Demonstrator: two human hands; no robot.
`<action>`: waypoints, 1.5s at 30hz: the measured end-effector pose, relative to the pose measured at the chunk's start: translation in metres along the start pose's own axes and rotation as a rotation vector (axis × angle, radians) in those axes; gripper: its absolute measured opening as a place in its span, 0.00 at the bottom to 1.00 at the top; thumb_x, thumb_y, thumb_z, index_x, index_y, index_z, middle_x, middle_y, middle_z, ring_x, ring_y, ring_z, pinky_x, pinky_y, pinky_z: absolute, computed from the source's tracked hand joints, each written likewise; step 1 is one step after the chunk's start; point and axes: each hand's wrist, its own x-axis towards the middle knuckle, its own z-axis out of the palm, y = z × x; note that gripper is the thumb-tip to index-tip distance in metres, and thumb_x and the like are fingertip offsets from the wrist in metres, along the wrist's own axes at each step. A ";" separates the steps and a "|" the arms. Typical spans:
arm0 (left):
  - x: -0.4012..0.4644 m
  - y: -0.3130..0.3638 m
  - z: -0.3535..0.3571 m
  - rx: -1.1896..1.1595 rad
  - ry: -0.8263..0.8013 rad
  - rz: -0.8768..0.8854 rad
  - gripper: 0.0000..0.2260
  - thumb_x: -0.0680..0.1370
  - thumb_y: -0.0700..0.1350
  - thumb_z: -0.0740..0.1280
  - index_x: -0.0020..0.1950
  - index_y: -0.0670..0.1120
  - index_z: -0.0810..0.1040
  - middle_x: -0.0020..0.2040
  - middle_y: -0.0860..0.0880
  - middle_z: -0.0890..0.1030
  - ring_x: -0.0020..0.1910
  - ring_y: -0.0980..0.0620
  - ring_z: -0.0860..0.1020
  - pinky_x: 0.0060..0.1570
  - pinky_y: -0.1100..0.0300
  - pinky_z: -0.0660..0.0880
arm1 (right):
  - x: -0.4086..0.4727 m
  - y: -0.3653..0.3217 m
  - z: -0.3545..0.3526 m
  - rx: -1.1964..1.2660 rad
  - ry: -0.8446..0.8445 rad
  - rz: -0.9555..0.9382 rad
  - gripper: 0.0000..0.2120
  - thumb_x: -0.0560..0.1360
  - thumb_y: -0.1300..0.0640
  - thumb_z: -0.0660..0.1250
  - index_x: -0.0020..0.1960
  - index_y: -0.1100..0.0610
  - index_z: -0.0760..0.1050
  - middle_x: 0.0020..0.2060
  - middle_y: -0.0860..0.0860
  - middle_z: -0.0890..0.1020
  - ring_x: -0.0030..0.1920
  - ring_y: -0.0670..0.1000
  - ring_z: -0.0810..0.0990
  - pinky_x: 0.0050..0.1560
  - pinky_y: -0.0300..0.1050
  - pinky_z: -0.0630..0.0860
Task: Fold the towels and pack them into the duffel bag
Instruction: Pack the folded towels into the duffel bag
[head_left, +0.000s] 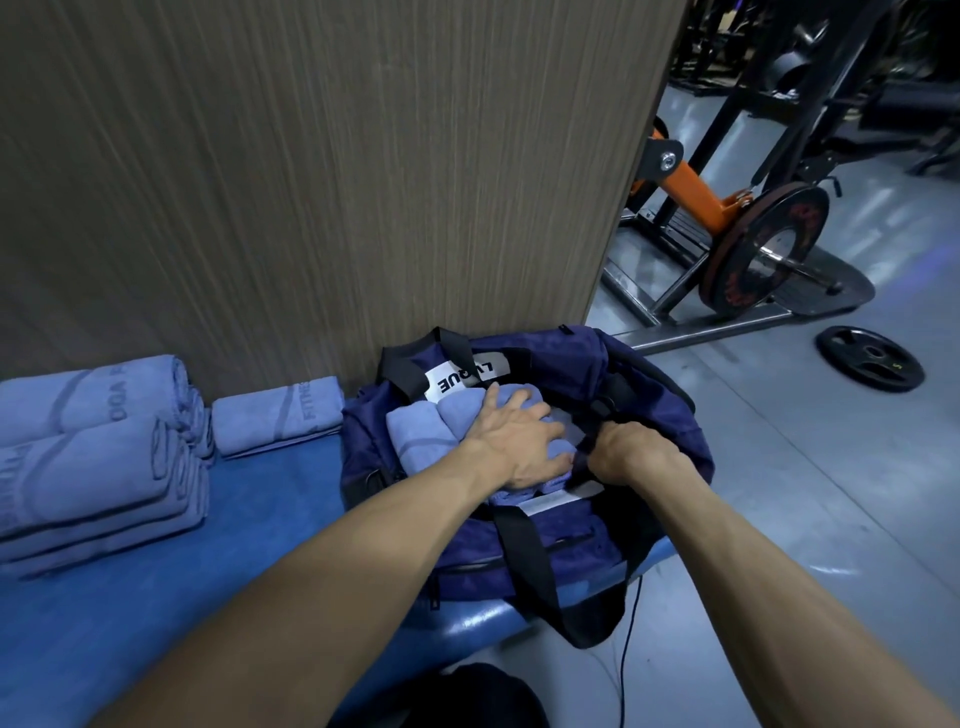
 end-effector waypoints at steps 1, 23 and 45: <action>-0.001 0.000 0.001 -0.003 0.007 0.003 0.24 0.81 0.64 0.52 0.71 0.55 0.73 0.75 0.50 0.67 0.77 0.43 0.57 0.74 0.32 0.46 | -0.001 0.000 -0.001 -0.012 0.021 -0.010 0.19 0.81 0.52 0.60 0.70 0.58 0.71 0.67 0.58 0.76 0.65 0.60 0.77 0.61 0.52 0.73; 0.035 -0.032 -0.055 0.268 -0.117 0.257 0.15 0.81 0.44 0.62 0.68 0.53 0.73 0.64 0.51 0.73 0.65 0.46 0.64 0.62 0.50 0.63 | 0.016 -0.005 0.004 0.645 -0.033 -0.235 0.17 0.73 0.47 0.75 0.48 0.61 0.79 0.38 0.50 0.79 0.38 0.49 0.76 0.39 0.44 0.70; 0.013 -0.033 -0.024 0.123 0.112 0.185 0.13 0.80 0.47 0.62 0.63 0.50 0.79 0.60 0.49 0.78 0.60 0.45 0.74 0.58 0.50 0.71 | 0.007 -0.050 0.022 0.426 -0.084 -0.219 0.21 0.82 0.53 0.61 0.72 0.61 0.70 0.67 0.60 0.75 0.68 0.60 0.73 0.64 0.47 0.71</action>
